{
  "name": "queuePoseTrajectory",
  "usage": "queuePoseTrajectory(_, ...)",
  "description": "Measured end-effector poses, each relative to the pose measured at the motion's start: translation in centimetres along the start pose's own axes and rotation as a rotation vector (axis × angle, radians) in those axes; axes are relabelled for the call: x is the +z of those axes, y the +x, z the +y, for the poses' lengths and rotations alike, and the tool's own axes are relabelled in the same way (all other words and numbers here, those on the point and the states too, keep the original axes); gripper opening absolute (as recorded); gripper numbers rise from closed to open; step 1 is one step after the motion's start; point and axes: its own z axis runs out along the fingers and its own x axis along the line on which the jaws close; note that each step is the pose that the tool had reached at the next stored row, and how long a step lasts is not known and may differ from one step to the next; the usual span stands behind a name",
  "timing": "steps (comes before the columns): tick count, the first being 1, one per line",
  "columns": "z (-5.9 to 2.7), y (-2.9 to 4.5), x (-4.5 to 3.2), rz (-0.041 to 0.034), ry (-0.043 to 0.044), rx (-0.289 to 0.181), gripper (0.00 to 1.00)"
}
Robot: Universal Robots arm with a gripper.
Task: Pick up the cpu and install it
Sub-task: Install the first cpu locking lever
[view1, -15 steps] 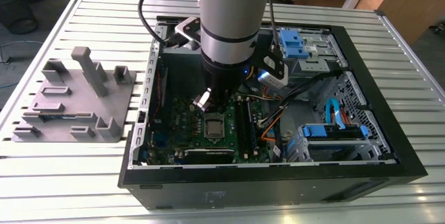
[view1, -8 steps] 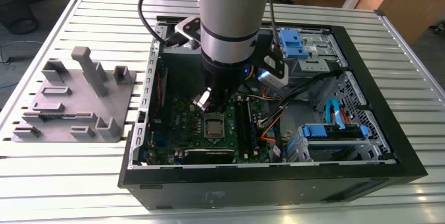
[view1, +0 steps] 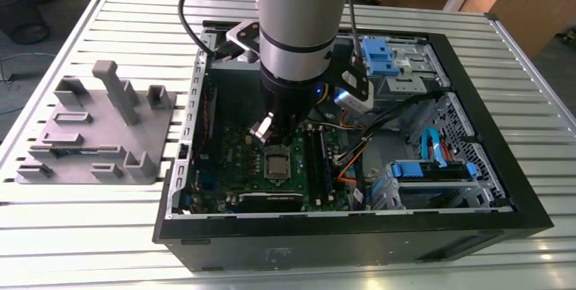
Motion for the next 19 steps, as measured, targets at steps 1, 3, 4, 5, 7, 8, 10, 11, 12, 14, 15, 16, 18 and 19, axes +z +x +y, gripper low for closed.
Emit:
queuePoseTrajectory(1, 0.0, 0.0, 0.0, -0.0001, 0.0, 0.0, 0.13)
queuePoseTrajectory(3, 0.0, 0.0, -0.01, 0.0, 0.0, 0.0, 0.13)
queuePoseTrajectory(4, 0.0, 0.0, -0.03, 0.0, 0.0, 0.0, 0.13)
queuePoseTrajectory(5, 0.0, 0.0, -0.05, 0.0002, 0.0001, 0.0, 0.13)
queuePoseTrajectory(7, 0.0, 0.0, -0.11, 0.0002, 0.0001, 0.0, 0.13)
queuePoseTrajectory(8, 0.0, -0.01, -0.12, 0.0, 0.0, 0.0, 0.13)
queuePoseTrajectory(10, 0.03, -0.05, -0.79, 0.0, 0.0, 0.0, 0.13)
queuePoseTrajectory(11, 0.03, -0.05, -0.79, 0.0, 0.0, 0.0, 0.13)
queuePoseTrajectory(12, 0.03, -0.05, -0.79, 0.0, 0.0, 0.0, 0.13)
queuePoseTrajectory(14, 0.03, -0.05, -0.8, 0.0, 0.0, 0.0, 0.13)
queuePoseTrajectory(15, 0.03, -0.05, -0.8, 0.0, 0.0, 0.0, 0.13)
queuePoseTrajectory(16, 0.03, -0.06, -0.81, 0.0001, 0.0, 0.0, 0.13)
queuePoseTrajectory(18, 0.1, -0.13, -0.81, 0.0004, 0.0001, 0.0, 0.13)
queuePoseTrajectory(19, 0.16, -0.19, -0.79, 0.0001, 0.0, 0.0, 0.13)
